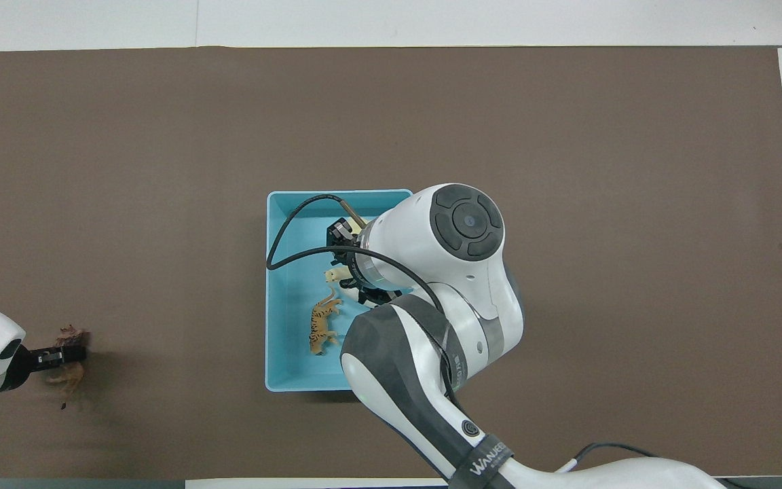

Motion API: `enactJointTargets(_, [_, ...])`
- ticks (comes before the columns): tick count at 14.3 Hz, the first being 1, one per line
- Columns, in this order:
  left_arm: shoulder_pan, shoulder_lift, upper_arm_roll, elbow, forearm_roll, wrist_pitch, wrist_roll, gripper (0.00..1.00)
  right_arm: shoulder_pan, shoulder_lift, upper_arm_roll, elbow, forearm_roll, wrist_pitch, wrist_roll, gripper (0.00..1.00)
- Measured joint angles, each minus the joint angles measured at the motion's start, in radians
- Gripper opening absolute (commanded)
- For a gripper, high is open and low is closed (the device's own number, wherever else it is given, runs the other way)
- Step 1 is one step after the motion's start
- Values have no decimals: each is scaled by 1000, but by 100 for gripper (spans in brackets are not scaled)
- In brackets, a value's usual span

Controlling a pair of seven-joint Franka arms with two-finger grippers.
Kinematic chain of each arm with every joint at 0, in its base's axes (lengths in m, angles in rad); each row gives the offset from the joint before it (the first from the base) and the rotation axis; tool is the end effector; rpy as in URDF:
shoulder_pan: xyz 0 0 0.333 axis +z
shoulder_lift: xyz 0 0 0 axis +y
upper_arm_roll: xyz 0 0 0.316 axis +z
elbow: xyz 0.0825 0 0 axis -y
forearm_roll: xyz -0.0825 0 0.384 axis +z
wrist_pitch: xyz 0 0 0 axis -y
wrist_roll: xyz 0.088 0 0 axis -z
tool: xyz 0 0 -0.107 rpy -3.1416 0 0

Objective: Put all toys into storage box
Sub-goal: 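Place the llama in the box with the right gripper while the left grasps the horse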

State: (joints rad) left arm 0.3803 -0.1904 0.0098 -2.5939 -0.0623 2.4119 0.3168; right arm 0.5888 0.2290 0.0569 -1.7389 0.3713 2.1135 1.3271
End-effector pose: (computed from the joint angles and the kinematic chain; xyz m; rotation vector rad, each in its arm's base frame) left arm 0.3974 0.1629 0.3241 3.0979 0.1852 0.0356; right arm 0.5041 0.3976 0.4598 -2.5645 1.1669 0.2959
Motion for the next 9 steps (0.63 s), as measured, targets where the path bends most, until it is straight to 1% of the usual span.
enactJointTargets(1, [-24, 1, -1, 68, 0, -73, -45, 10, -29, -19, -10, 38, -43, -59, -18, 100])
enactJointTargets(2, [-65, 7, -3, 148, 0, -157, -118, 10, -74, -45, -16, 73, -74, -121, -80, 100])
enactJointTargets(4, [-203, 43, -9, 327, -1, -307, -343, 10, -187, -119, -23, 108, -86, -218, -261, 100])
enactJointTargets(5, [-283, 72, -13, 403, -1, -350, -476, 10, -243, -157, -26, 111, -87, -258, -350, 100])
enactJointTargets(6, [-367, 102, -18, 461, -1, -369, -613, 10, -297, -190, -29, 111, -88, -295, -446, 100])
enactJointTargets(7, [-444, 129, -21, 495, -2, -366, -738, 10, -346, -215, -30, 111, -90, -327, -545, 100])
enactJointTargets(9, [-577, 169, -26, 529, -3, -334, -953, 11, -434, -248, -34, 111, -99, -388, -749, 100])
